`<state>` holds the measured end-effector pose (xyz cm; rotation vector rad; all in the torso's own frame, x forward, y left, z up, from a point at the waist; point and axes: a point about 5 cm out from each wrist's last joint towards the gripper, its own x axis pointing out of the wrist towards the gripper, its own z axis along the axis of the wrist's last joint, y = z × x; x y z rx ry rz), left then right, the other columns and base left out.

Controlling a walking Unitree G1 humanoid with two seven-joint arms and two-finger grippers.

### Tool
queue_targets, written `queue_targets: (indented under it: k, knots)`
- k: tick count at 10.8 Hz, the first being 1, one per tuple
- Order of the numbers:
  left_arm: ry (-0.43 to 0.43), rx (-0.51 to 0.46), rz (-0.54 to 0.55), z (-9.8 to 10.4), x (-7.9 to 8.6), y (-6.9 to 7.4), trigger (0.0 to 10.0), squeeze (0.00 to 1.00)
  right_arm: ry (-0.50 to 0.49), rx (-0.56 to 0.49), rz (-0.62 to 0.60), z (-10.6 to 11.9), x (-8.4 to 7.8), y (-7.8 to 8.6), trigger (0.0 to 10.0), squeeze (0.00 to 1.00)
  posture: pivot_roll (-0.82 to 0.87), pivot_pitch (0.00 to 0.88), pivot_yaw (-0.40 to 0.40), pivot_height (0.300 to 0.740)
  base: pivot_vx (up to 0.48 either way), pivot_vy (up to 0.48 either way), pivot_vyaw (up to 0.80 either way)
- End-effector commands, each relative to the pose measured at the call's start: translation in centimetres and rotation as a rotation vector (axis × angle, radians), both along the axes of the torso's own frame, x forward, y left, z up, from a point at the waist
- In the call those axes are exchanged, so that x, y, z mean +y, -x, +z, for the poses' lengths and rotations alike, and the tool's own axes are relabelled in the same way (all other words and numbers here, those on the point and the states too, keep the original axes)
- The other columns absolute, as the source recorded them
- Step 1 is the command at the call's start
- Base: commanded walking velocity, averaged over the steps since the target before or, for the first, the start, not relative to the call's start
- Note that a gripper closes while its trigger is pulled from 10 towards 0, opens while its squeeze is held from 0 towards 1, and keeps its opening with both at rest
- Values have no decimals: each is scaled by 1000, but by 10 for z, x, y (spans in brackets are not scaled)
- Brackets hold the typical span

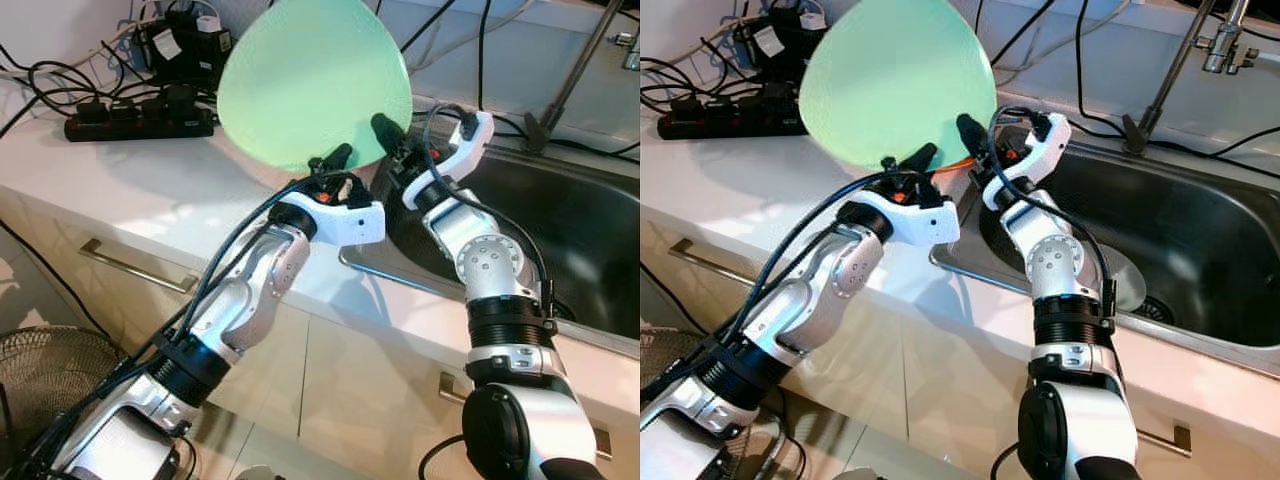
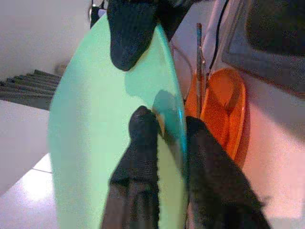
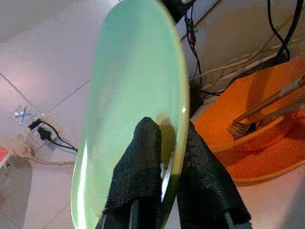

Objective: Kitchen organization

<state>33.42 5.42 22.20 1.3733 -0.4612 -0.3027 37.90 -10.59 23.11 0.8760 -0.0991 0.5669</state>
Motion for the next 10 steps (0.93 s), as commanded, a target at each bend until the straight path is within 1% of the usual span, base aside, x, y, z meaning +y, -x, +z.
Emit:
queue_targets:
  k: [1, 3, 4, 7, 8, 9, 10]
  knots:
    - [43, -67, -23, 19, -1, 2, 10000, 1000, -31, 12, -59, 2, -11, -3, 0, 0, 226, 0, -32, 717, 0, 0, 0]
    - [49, -76, -41, 20, -5, 3, 10000, 1000, -114, -2, -123, 9, -26, -6, 0, 0, 226, 0, -32, 717, 0, 0, 0]
    - [53, -74, -47, 20, -5, 4, 10000, 0, -156, -1, -156, 11, -35, -7, 0, 0, 225, 0, -32, 717, 0, 0, 0]
    - [79, -72, -54, 21, -6, 4, 10000, 0, -219, -1, -287, 15, -60, -11, 0, 0, 226, 0, -31, 717, 0, 0, 0]
    - [93, -76, -60, 22, -7, 5, 10000, 0, -282, -18, -430, 21, -87, -11, 0, 0, 225, 0, -31, 717, 0, 0, 0]
    - [98, -77, -62, 23, -7, 5, 10000, 0, -317, -29, -489, 22, -100, -10, 0, 0, 225, 0, -32, 717, 0, 0, 0]
    - [107, -77, -64, 23, -7, 5, 10000, 0, -364, -50, -561, 24, -116, -6, 0, 0, 223, 0, -31, 717, 0, 0, 0]
